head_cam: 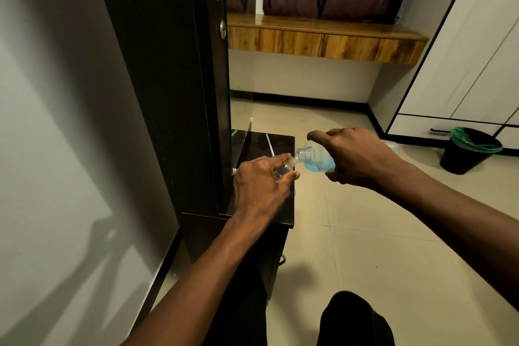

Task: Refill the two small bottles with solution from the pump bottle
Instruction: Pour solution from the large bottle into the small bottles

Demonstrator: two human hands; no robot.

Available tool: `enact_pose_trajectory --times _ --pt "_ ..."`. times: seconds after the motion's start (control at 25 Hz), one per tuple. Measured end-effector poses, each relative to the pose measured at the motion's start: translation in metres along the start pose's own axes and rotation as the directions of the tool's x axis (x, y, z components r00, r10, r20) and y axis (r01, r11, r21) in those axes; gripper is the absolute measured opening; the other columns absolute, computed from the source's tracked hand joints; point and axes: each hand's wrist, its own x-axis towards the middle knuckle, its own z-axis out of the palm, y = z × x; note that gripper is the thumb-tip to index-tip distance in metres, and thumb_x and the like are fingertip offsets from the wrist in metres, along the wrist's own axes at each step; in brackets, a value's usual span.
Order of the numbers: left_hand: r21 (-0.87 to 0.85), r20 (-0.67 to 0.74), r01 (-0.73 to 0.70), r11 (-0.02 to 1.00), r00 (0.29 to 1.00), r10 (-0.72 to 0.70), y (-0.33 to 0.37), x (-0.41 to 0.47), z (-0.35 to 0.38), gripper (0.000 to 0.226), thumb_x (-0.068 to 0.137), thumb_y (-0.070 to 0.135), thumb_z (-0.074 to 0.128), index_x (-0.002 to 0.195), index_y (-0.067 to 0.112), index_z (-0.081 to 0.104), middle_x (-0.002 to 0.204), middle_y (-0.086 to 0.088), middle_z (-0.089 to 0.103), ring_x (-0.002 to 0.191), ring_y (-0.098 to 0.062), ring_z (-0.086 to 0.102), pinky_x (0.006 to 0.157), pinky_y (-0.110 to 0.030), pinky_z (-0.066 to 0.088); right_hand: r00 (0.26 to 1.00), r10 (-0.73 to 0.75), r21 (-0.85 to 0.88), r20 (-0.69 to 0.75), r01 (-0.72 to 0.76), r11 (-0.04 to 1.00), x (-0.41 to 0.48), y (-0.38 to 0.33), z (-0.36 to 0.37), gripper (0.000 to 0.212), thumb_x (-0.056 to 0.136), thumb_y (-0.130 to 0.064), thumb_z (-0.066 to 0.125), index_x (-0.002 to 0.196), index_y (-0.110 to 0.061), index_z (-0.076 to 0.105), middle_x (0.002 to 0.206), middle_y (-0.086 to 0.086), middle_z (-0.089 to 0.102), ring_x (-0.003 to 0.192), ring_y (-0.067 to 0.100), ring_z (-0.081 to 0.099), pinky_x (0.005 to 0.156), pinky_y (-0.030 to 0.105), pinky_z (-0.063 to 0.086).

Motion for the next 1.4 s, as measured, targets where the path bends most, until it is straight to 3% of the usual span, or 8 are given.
enact_pose_trajectory --times 0.12,0.28,0.52,0.96,1.12,1.28,1.4 --pt "0.004 0.000 0.008 1.000 1.000 -0.008 -0.0004 -0.0006 -0.0006 0.050 0.081 0.040 0.085 0.125 0.020 0.073 0.104 -0.002 0.079 0.085 -0.010 0.072 0.077 -0.017 0.055 1.000 -0.005 -0.008 0.000 0.005 1.000 0.0006 -0.0011 -0.0011 0.084 0.075 -0.028 0.080 0.147 -0.026 0.038 0.118 0.008 0.072 0.091 0.034 0.071 0.071 0.038 0.057" --pt "-0.009 0.002 0.015 1.000 1.000 -0.015 -0.0006 -0.0029 -0.0023 0.050 0.080 0.039 0.086 0.124 0.019 0.074 0.104 -0.003 0.079 0.085 -0.011 0.073 0.081 -0.028 0.062 1.000 -0.004 -0.021 0.003 0.004 1.000 0.0008 -0.0023 0.0003 0.081 0.074 -0.027 0.079 0.145 -0.026 0.039 0.115 0.008 0.073 0.089 0.035 0.070 0.067 0.035 0.052" --pt "-0.030 0.002 0.014 0.999 1.000 -0.014 -0.0012 -0.0042 -0.0029 0.049 0.081 0.038 0.085 0.124 0.019 0.073 0.103 -0.002 0.079 0.085 -0.009 0.072 0.079 -0.020 0.058 1.000 -0.005 0.016 0.020 0.005 1.000 0.0026 -0.0032 0.0009 0.080 0.071 -0.029 0.080 0.141 -0.027 0.040 0.110 0.008 0.073 0.088 0.036 0.070 0.072 0.041 0.060" --pt "-0.004 0.014 0.024 1.000 1.000 -0.024 -0.0009 -0.0054 -0.0024 0.049 0.080 0.041 0.085 0.123 0.021 0.074 0.103 0.000 0.080 0.086 -0.009 0.073 0.082 -0.024 0.060 1.000 -0.012 -0.018 0.023 0.013 1.000 0.0038 -0.0034 0.0059 0.079 0.071 -0.030 0.078 0.141 -0.027 0.040 0.109 0.007 0.073 0.086 0.035 0.070 0.070 0.041 0.059" --pt "0.000 0.016 0.021 1.000 1.000 -0.021 -0.0007 -0.0060 -0.0011 0.049 0.081 0.041 0.084 0.124 0.021 0.074 0.105 0.000 0.080 0.088 -0.009 0.073 0.079 -0.016 0.053 0.999 -0.019 -0.034 0.030 0.020 0.999 0.0052 -0.0034 0.0055 0.082 0.071 -0.028 0.079 0.143 -0.026 0.040 0.111 0.008 0.073 0.086 0.035 0.071 0.070 0.042 0.060" --pt "-0.002 0.024 0.022 1.000 0.999 -0.022 -0.0014 -0.0056 -0.0009 0.049 0.081 0.041 0.084 0.124 0.021 0.074 0.106 -0.001 0.080 0.088 -0.010 0.073 0.082 -0.024 0.060 0.999 -0.028 -0.054 0.029 0.030 0.998 0.0046 -0.0039 0.0048 0.084 0.074 -0.028 0.079 0.146 -0.027 0.037 0.113 0.007 0.073 0.088 0.034 0.071 0.071 0.042 0.060" --pt "-0.002 0.031 0.023 1.000 0.999 -0.023 -0.0020 -0.0060 -0.0003 0.049 0.081 0.040 0.084 0.124 0.020 0.074 0.107 -0.001 0.079 0.088 -0.010 0.073 0.081 -0.022 0.059 0.999 -0.035 -0.057 0.032 0.037 0.998 0.0041 -0.0044 0.0035 0.086 0.075 -0.027 0.079 0.148 -0.028 0.034 0.116 0.007 0.072 0.090 0.034 0.071 0.072 0.043 0.061"
